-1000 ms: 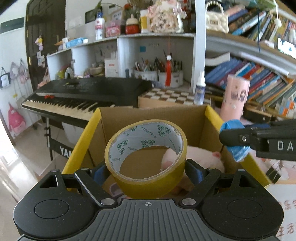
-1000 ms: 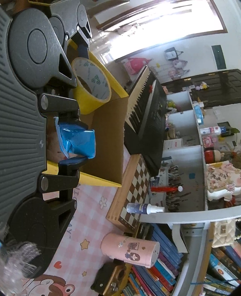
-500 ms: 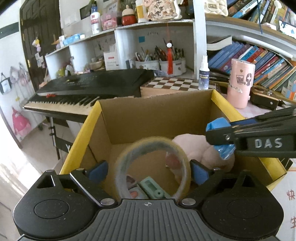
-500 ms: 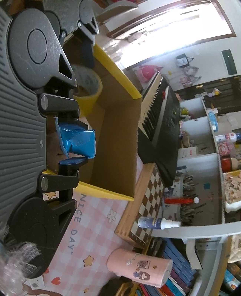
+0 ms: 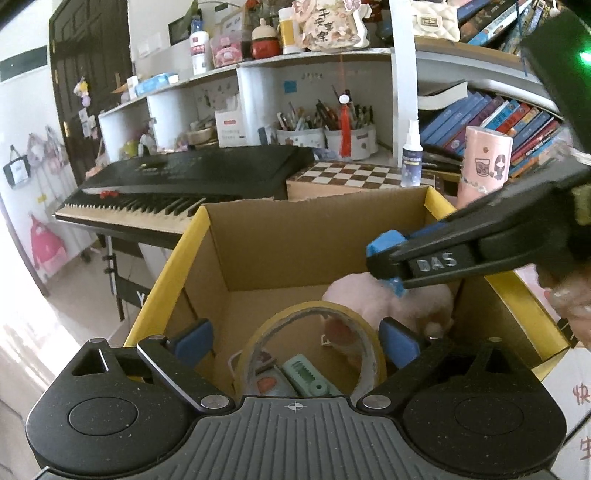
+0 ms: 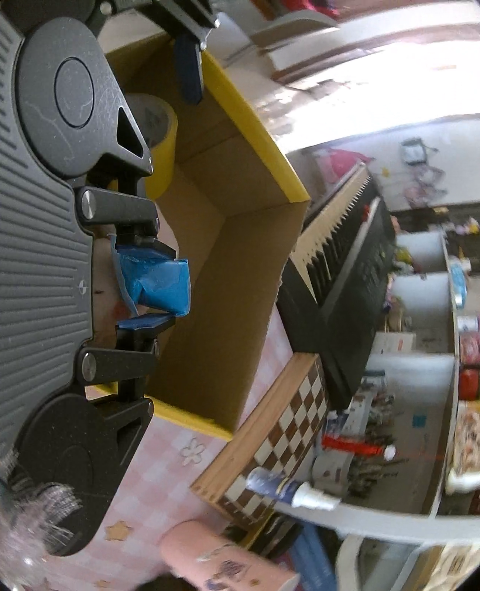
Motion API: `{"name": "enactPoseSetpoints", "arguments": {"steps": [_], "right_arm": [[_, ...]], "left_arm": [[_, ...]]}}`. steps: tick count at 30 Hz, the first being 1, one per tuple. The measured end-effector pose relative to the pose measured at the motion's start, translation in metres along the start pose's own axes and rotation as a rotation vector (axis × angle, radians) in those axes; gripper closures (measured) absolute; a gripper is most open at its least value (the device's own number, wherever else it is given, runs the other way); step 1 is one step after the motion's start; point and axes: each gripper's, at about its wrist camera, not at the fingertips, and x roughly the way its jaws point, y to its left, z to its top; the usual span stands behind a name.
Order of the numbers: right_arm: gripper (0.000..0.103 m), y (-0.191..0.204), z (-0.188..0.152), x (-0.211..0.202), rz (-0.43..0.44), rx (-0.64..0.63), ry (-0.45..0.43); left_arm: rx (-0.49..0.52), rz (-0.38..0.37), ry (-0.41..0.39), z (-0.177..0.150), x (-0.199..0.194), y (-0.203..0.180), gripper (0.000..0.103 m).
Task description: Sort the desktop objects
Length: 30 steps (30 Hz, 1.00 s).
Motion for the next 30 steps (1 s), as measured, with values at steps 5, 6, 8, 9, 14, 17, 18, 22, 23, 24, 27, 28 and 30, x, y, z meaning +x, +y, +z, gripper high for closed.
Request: {"name": "enactPoseSetpoints", "arguments": {"steps": [5,6,8,9,14,17,18,22,23,24,27,28,30], "right_arm": [[0.075,0.002,0.013,0.012,0.019,-0.044,0.006],[0.075,0.004,0.016,0.015,0.021,-0.056,0.007],[0.075,0.007,0.019,0.022,0.036,-0.070,0.025],[0.075,0.009,0.020,0.026,0.050,-0.079,0.048],[0.074,0.013,0.022,0.030,0.074,-0.125,0.080],[0.072,0.012,0.022,0.031,0.083,-0.114,0.089],[0.070,0.012,0.022,0.030,0.083,-0.110,0.084],[0.060,0.010,0.022,0.023,0.076,-0.085,0.046],[0.060,0.010,0.022,0.021,0.073,-0.079,0.036],[0.059,0.010,0.022,0.017,0.066,-0.073,0.022],[0.057,0.012,0.020,0.005,0.044,-0.059,-0.017],[0.055,0.013,0.019,0.002,0.038,-0.055,-0.027],[0.052,0.014,0.018,-0.005,0.017,-0.046,-0.046]], "left_arm": [[0.027,0.013,-0.025,0.000,-0.004,-0.004,0.005],[0.027,0.017,-0.025,0.000,-0.005,-0.004,0.005],[0.016,0.024,-0.025,0.001,-0.005,-0.003,0.005],[0.008,0.025,-0.024,0.001,-0.006,-0.001,0.005],[-0.027,0.031,-0.018,0.001,-0.005,0.003,0.005],[-0.029,0.035,-0.022,0.000,-0.006,0.004,0.005],[-0.030,0.036,-0.025,0.000,-0.007,0.004,0.005],[-0.044,0.040,-0.038,0.000,-0.011,0.006,0.005],[-0.048,0.041,-0.041,0.000,-0.012,0.007,0.005],[-0.052,0.041,-0.046,0.000,-0.014,0.008,0.005],[-0.053,0.049,-0.058,-0.001,-0.019,0.009,0.005],[-0.044,0.059,-0.063,-0.001,-0.021,0.008,0.005],[-0.017,0.085,-0.072,0.000,-0.026,0.007,0.005]]}}
